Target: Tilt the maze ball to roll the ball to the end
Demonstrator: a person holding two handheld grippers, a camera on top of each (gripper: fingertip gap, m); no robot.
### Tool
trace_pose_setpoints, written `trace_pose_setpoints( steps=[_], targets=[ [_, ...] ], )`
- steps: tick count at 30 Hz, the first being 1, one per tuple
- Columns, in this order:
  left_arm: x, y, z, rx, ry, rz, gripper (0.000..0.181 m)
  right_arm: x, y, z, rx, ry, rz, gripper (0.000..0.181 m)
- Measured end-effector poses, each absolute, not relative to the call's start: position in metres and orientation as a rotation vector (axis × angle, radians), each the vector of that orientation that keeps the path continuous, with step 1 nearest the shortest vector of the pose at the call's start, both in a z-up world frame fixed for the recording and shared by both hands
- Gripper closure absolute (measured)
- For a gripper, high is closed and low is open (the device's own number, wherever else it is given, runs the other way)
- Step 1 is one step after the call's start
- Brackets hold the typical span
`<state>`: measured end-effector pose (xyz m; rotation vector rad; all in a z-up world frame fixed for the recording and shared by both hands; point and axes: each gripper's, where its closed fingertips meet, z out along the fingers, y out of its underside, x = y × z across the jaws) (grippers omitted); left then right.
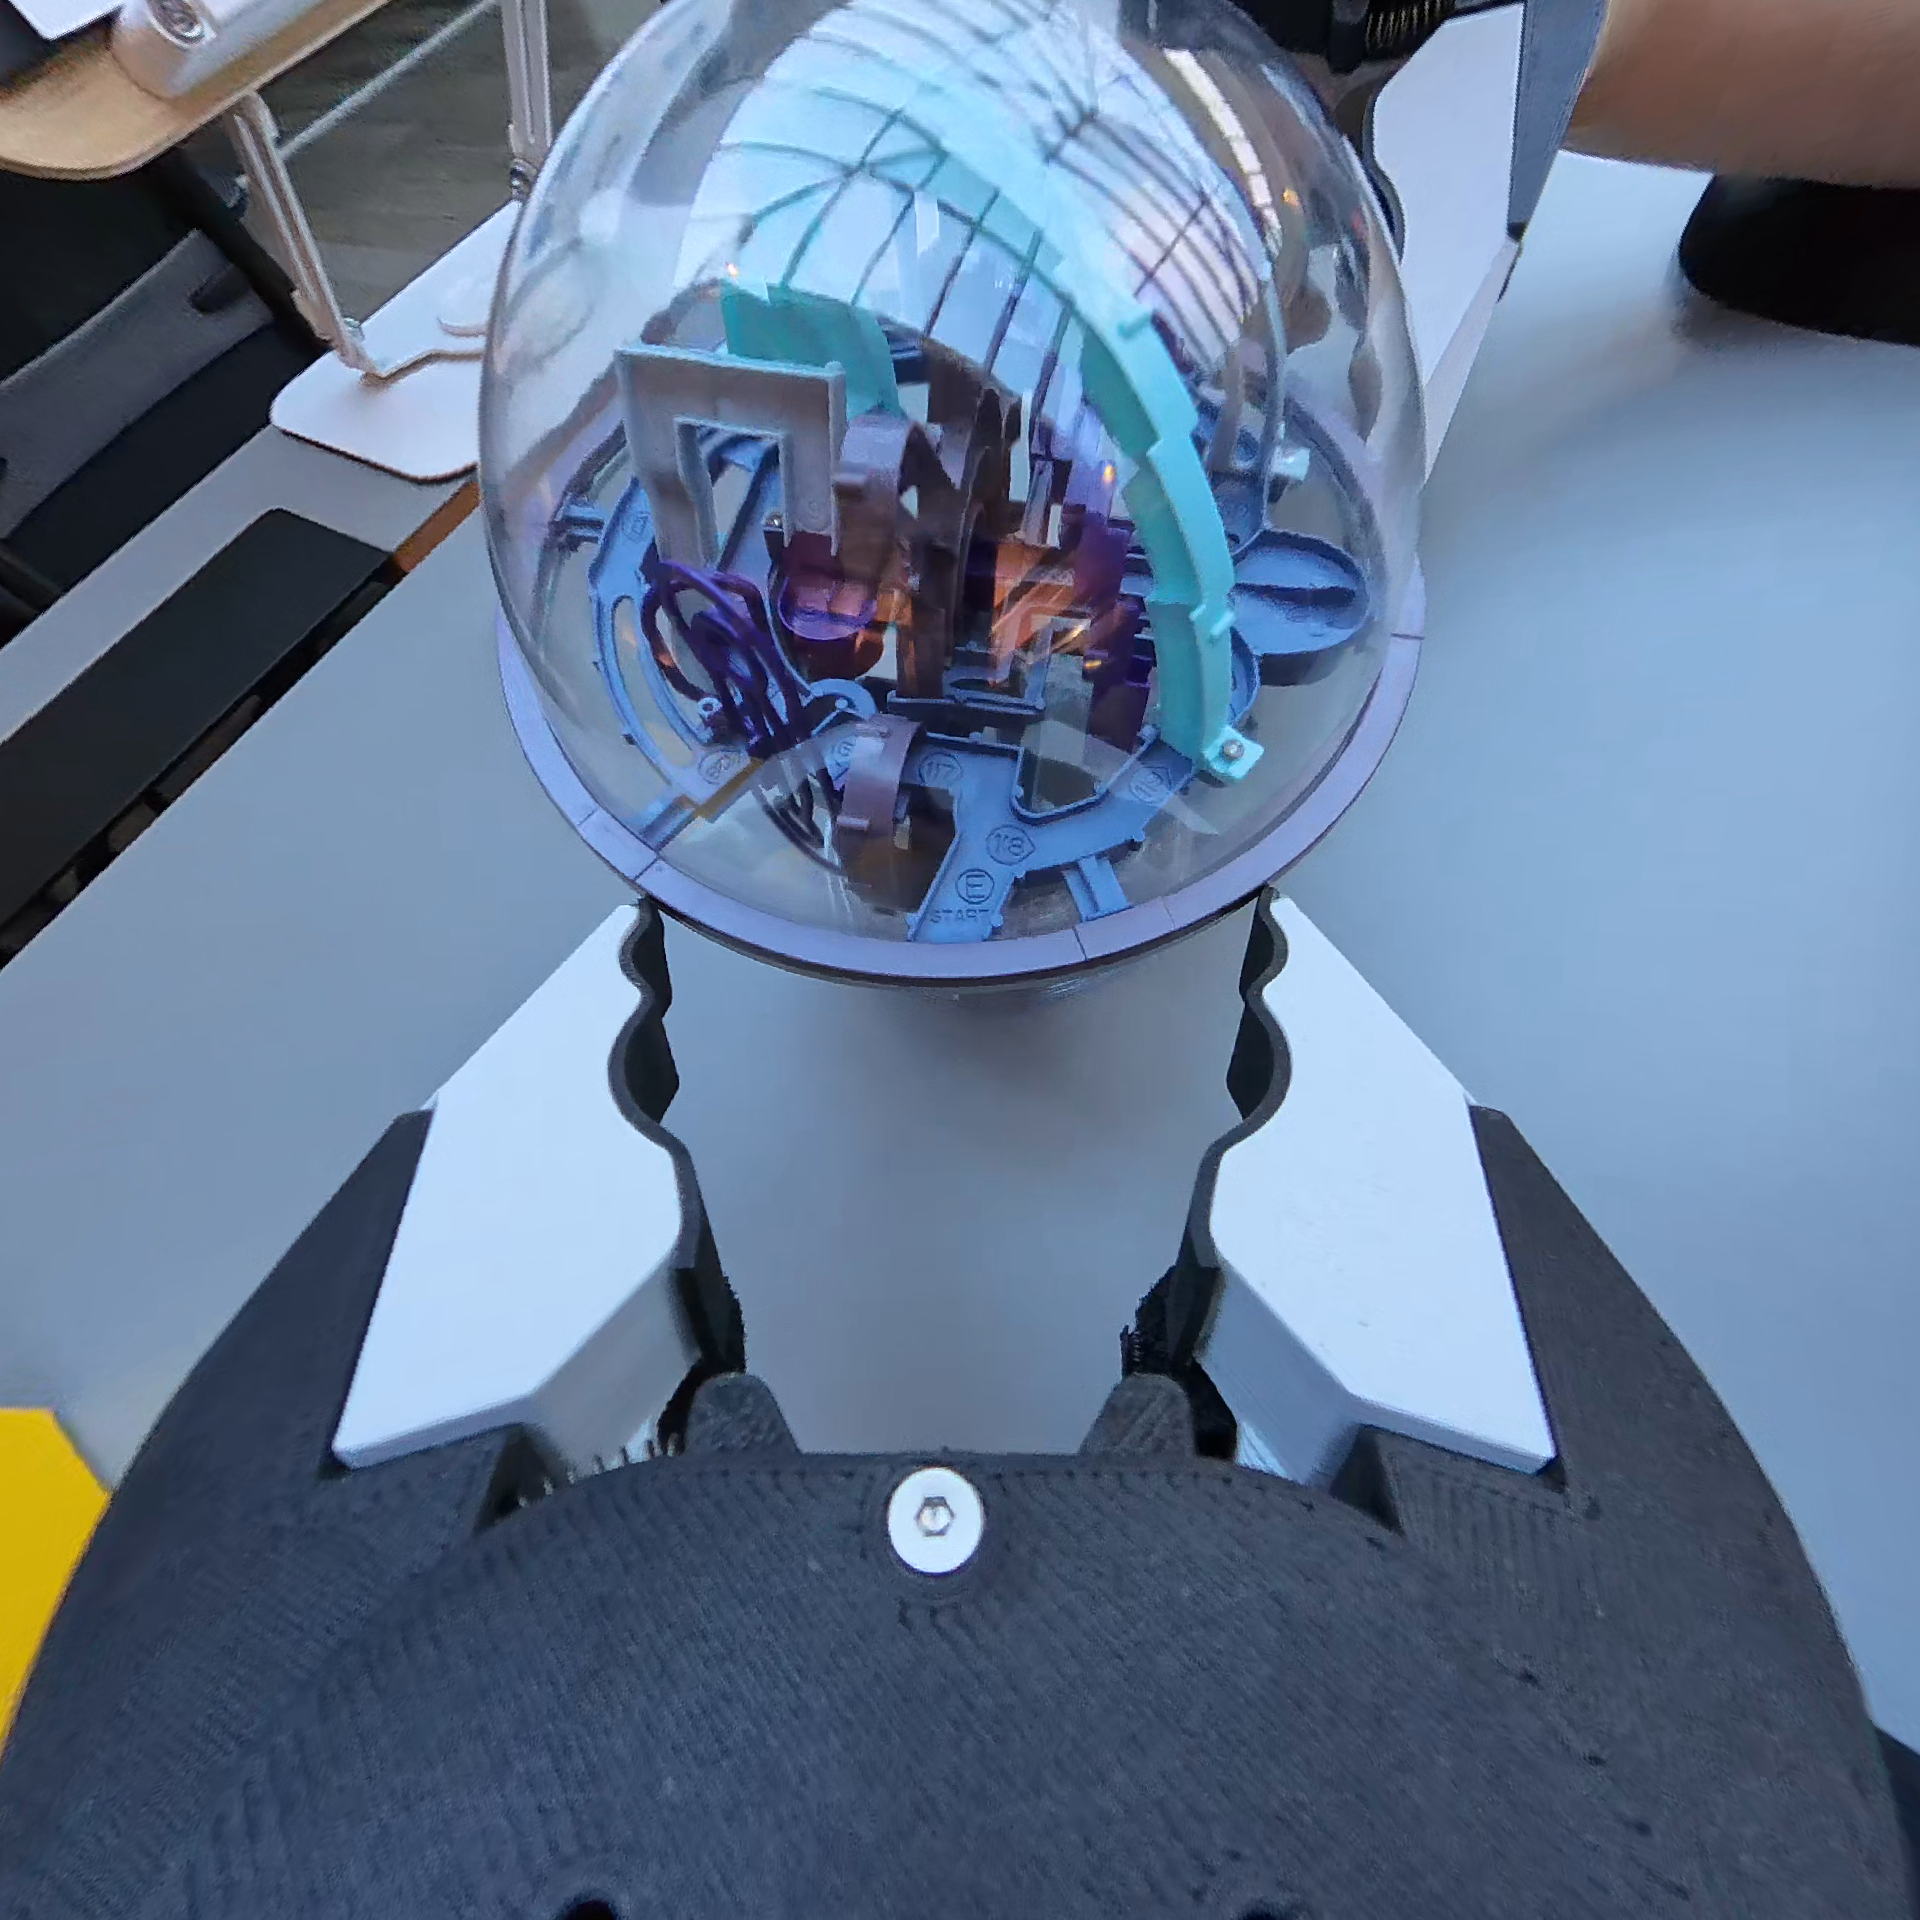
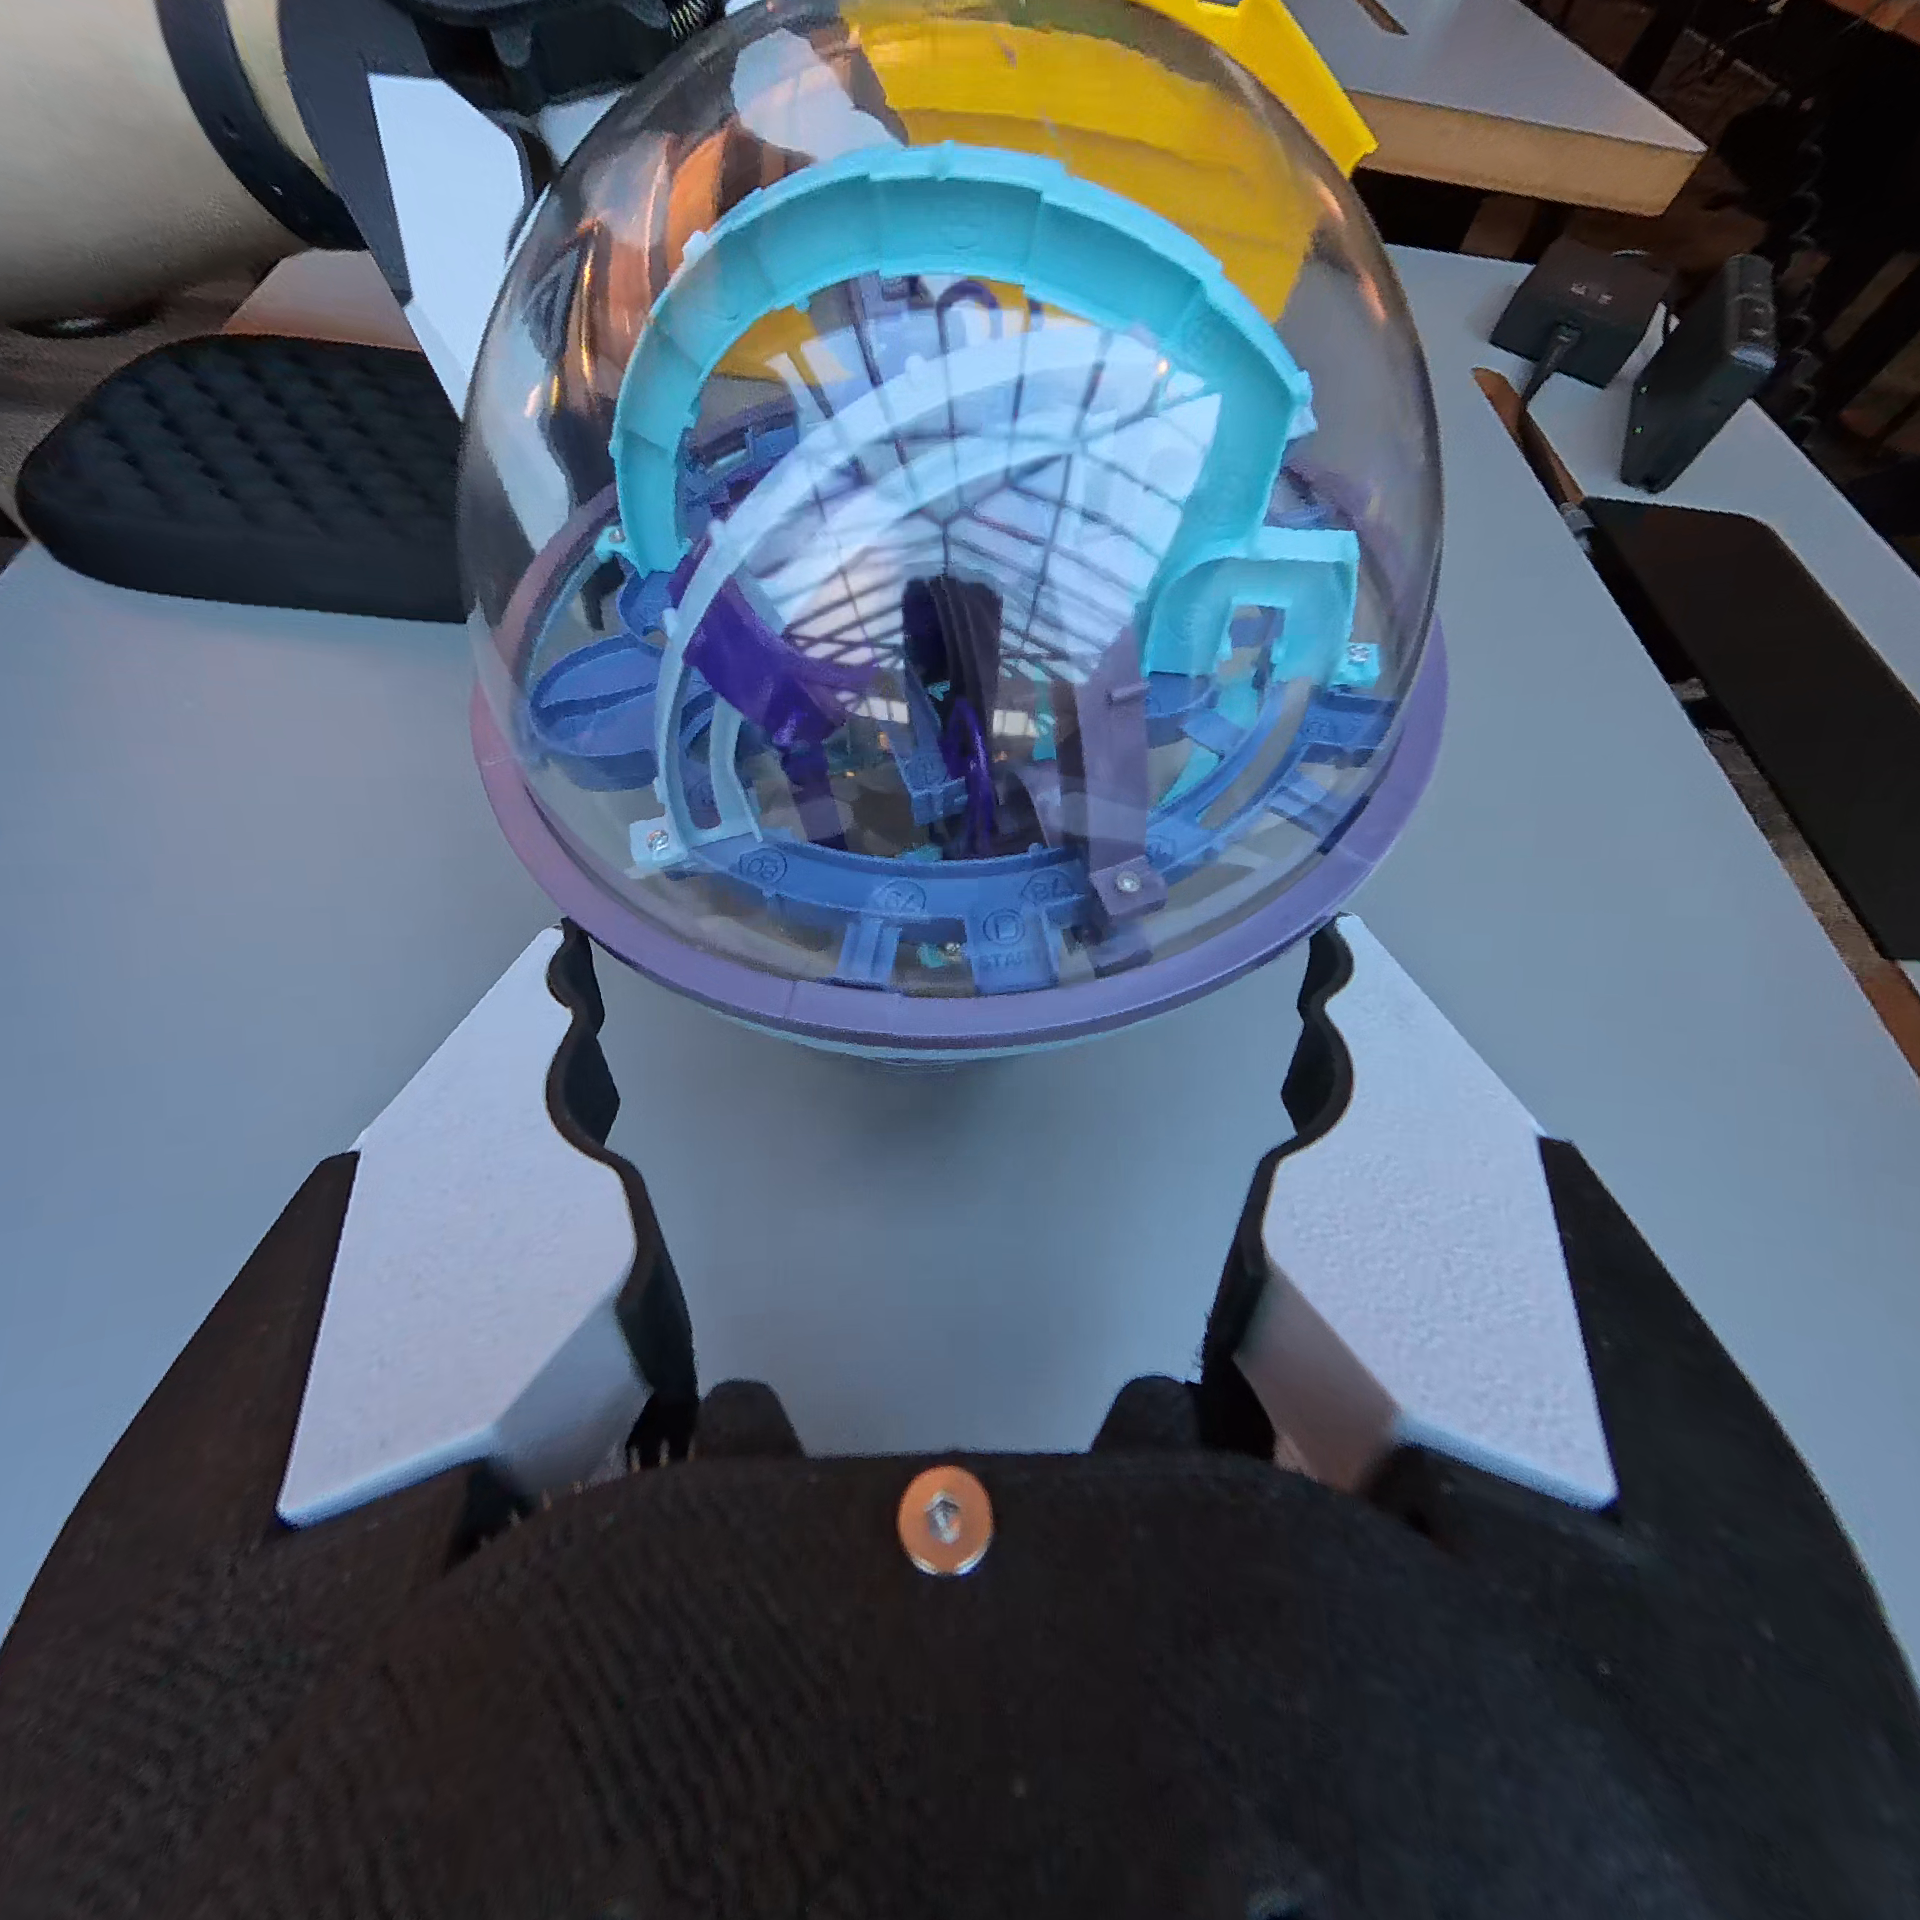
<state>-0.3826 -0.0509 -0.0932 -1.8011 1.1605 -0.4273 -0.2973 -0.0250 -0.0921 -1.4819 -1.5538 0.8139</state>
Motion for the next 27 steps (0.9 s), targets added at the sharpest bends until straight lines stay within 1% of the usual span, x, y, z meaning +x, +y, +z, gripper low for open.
trace_pose_setpoints(
  steps=[4,6,16,21,23,26,27],
  targets=[
    [-0.349,-0.045,-0.098,-1.777,1.205,-0.467,0.072,-0.263,-0.025,-0.088,-1.518,-1.509,0.776,0.047],
    [-0.328,-0.043,-0.1,-1.761,1.236,-0.501,0.072,-0.242,-0.03,-0.089,-1.556,-1.487,0.783,0.051],
    [-0.218,-0.043,-0.099,-1.656,1.407,-0.631,0.072,-0.132,-0.044,-0.088,-1.654,-1.282,0.673,0.05],
    [-0.184,-0.044,-0.098,-1.596,1.434,-0.684,0.072,-0.098,-0.05,-0.088,-1.675,-1.227,0.64,0.05],
    [-0.182,-0.046,-0.096,-1.592,1.394,-0.762,0.077,-0.093,-0.051,-0.09,-1.67,-1.229,0.629,0.051],
    [-0.192,-0.051,-0.086,-1.592,1.277,-0.926,0.091,-0.09,-0.055,-0.09,-1.635,-1.217,0.665,0.052],
    [-0.196,-0.051,-0.082,-1.592,1.248,-0.939,0.089,-0.088,-0.055,-0.09,-1.628,-1.209,0.674,0.052]
  ],
)
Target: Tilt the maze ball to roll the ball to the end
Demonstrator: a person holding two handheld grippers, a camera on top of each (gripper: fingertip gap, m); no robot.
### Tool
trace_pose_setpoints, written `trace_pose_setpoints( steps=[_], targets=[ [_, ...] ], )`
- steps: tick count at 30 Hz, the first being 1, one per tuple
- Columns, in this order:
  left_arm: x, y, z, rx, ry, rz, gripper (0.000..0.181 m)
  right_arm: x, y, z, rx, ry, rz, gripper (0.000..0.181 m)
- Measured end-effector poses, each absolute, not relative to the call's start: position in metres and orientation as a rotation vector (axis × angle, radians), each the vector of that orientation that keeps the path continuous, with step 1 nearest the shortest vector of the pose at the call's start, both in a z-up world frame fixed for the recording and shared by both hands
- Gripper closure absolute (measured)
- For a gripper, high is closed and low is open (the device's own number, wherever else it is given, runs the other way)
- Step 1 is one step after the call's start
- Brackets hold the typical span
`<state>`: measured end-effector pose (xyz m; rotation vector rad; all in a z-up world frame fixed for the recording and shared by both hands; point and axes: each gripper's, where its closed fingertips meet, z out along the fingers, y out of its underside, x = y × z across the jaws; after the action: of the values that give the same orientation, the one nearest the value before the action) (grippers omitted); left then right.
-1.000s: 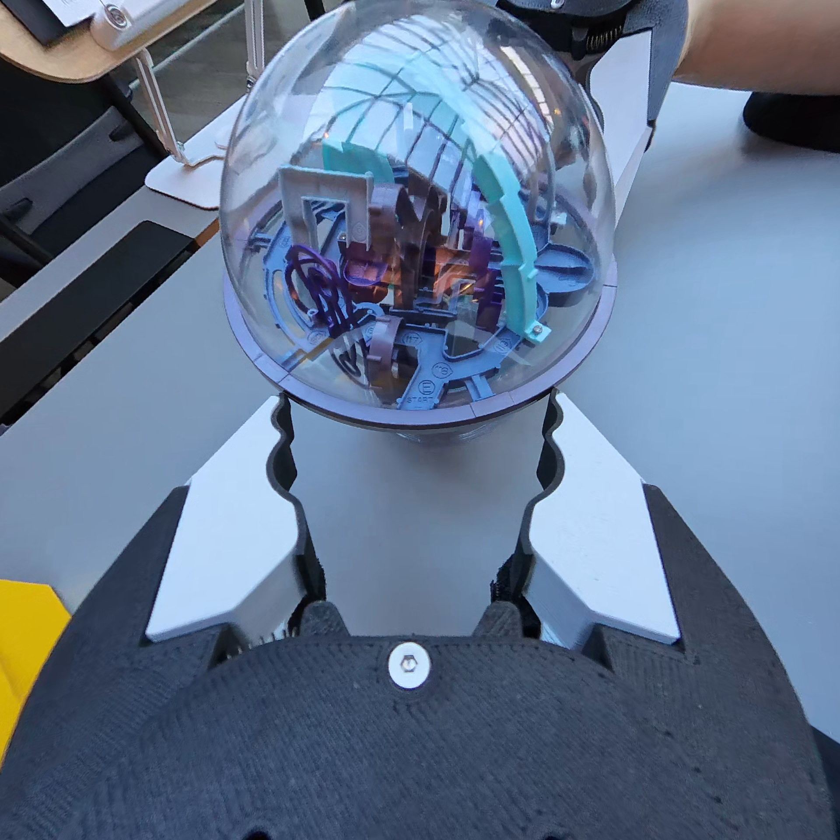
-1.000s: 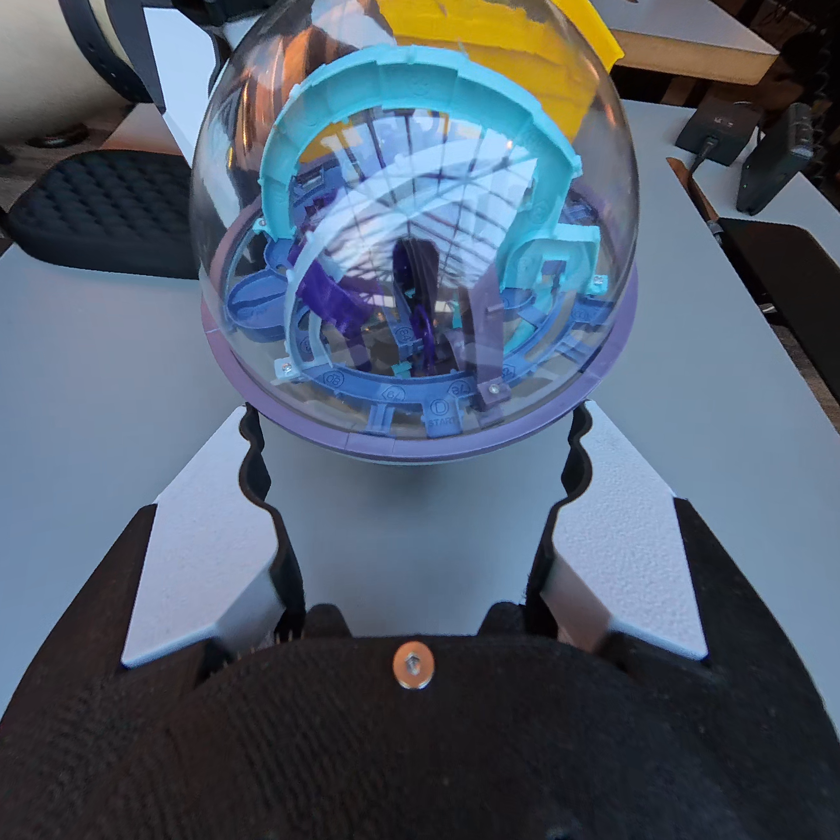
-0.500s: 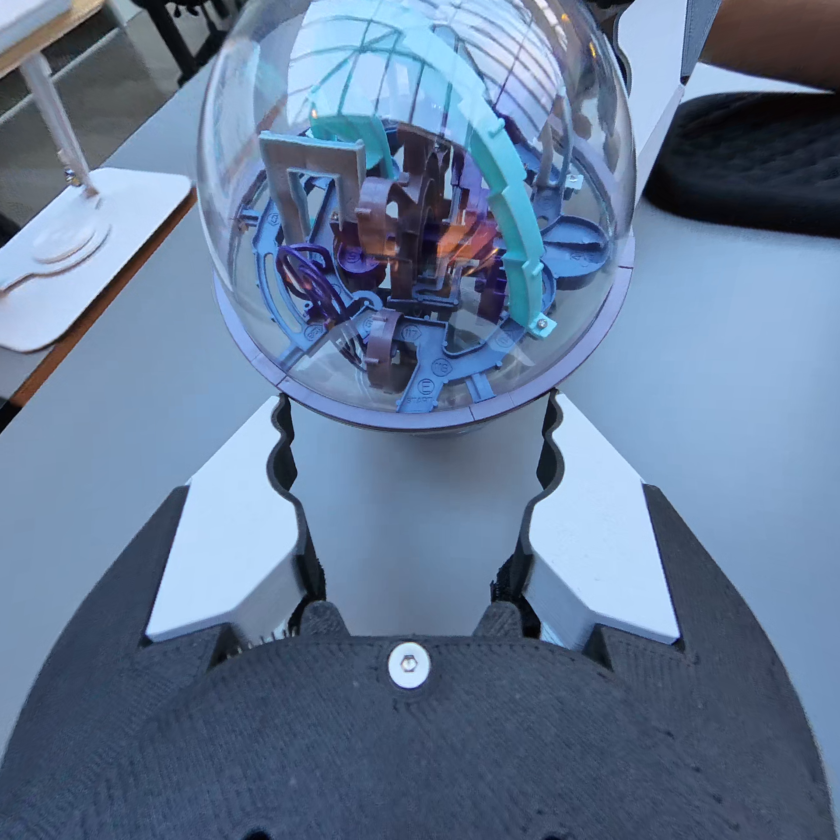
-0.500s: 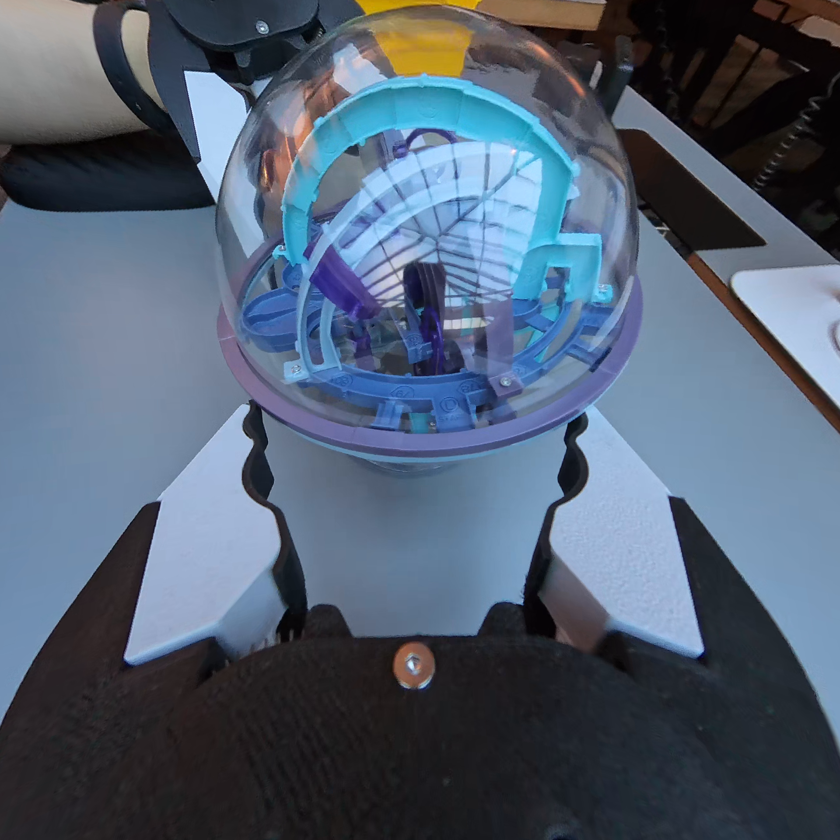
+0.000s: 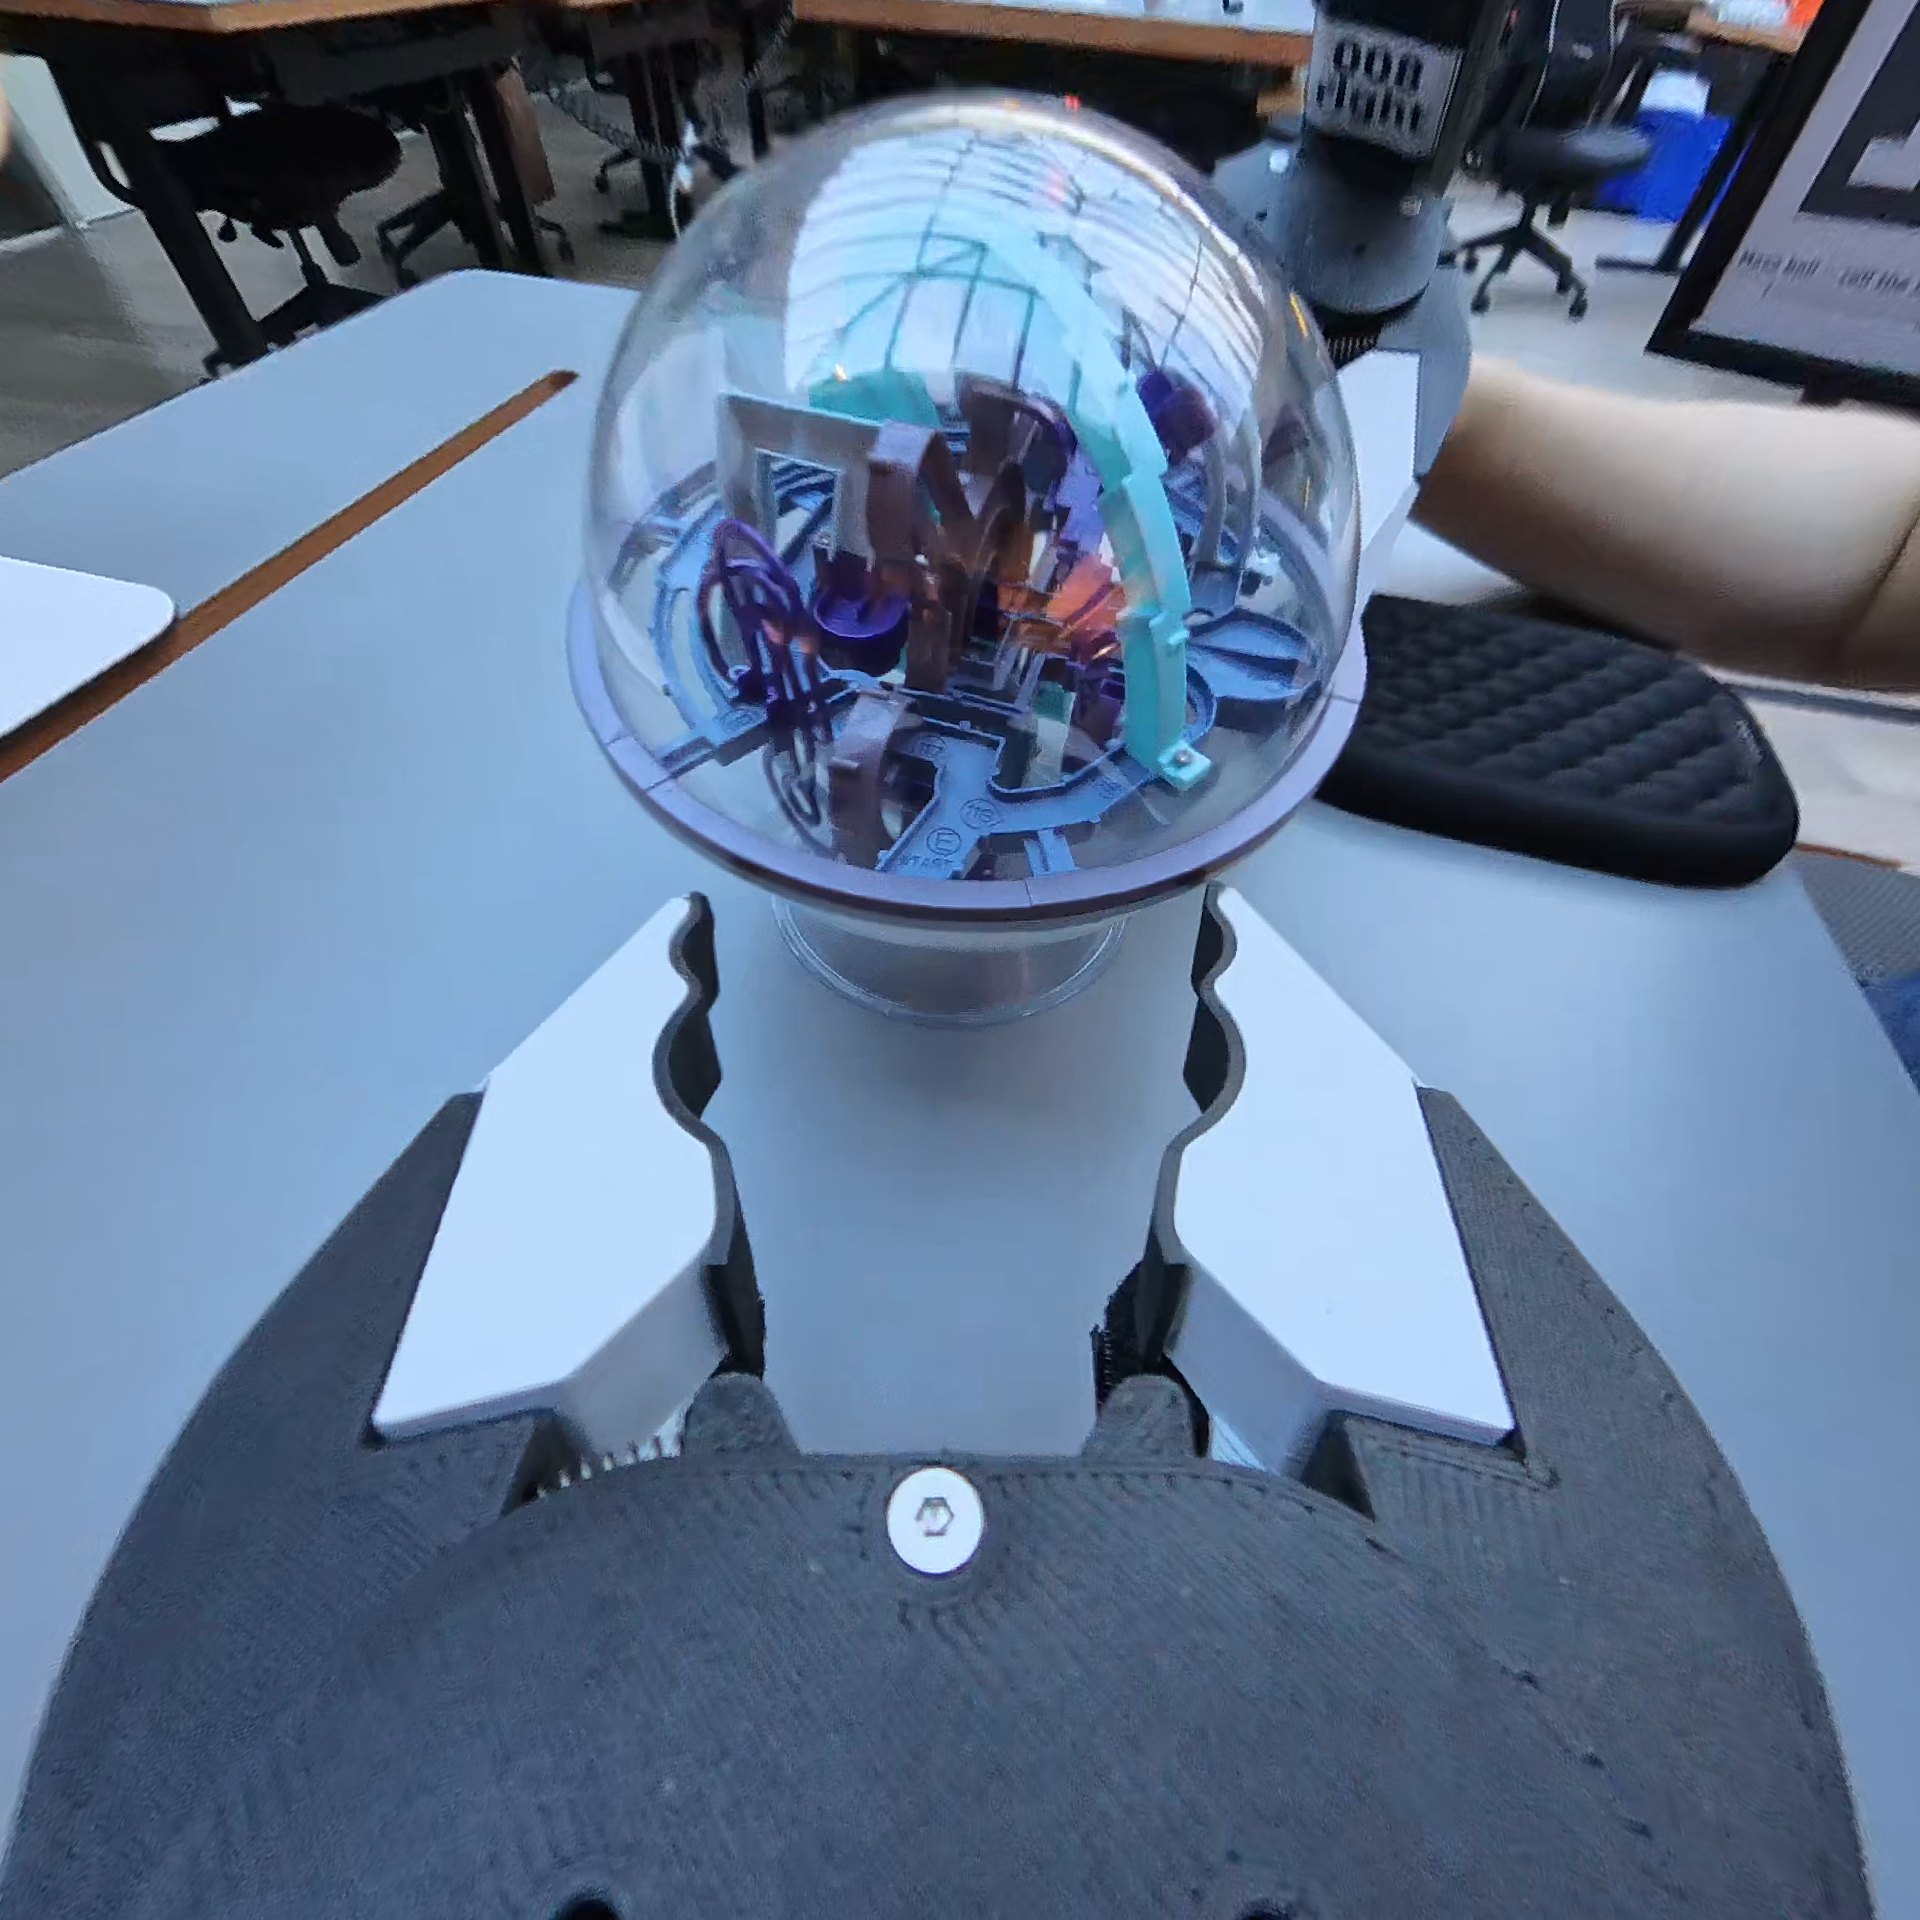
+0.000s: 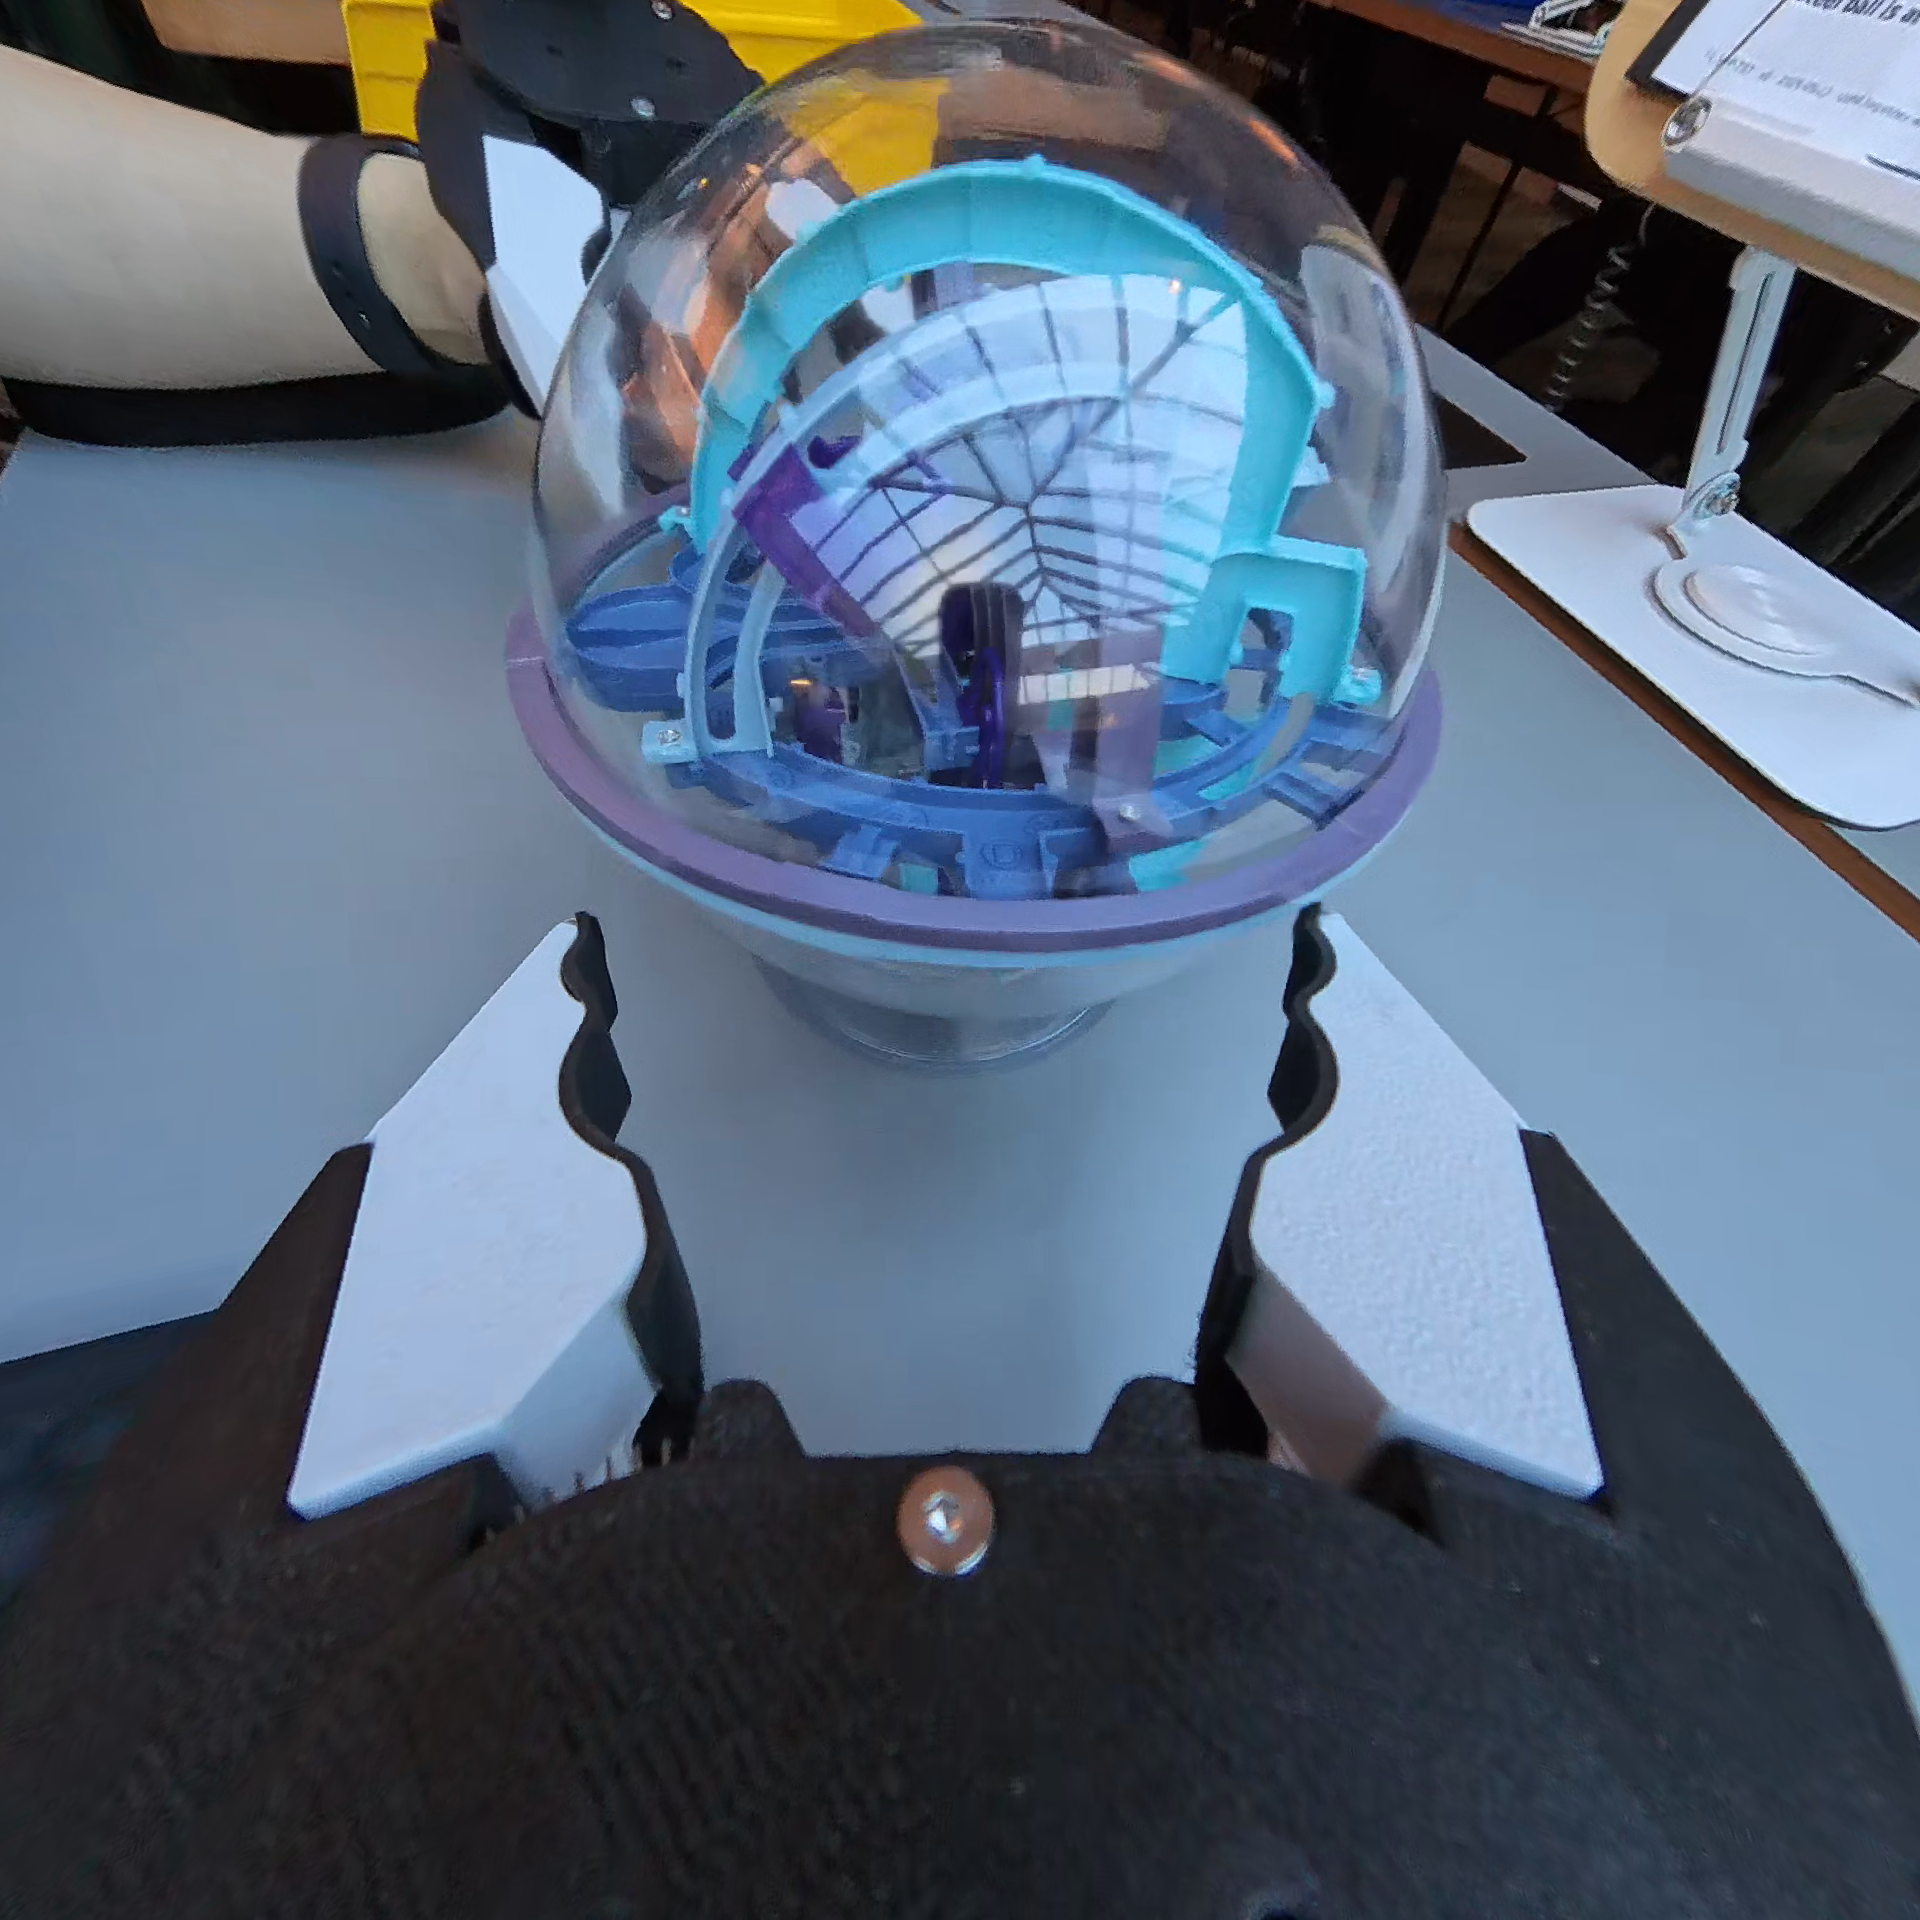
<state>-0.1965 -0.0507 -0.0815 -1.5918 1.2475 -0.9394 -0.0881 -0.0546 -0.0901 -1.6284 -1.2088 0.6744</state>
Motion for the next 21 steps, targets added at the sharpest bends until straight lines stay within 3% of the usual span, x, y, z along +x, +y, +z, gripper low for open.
trace_pose_setpoints(
  steps=[11,15,21],
  targets=[
    [-0.175,-0.068,-0.08,-1.613,1.246,-0.714,0.052,-0.088,-0.024,-0.115,-1.621,-1.384,0.7,0.043],
    [-0.173,-0.054,-0.079,-1.626,1.207,-0.657,0.054,-0.098,-0.034,-0.108,-1.555,-1.394,0.71,0.056],
    [-0.177,-0.046,-0.083,-1.615,1.257,-0.698,0.054,-0.088,-0.048,-0.102,-1.549,-1.341,0.612,0.061]
  ],
)
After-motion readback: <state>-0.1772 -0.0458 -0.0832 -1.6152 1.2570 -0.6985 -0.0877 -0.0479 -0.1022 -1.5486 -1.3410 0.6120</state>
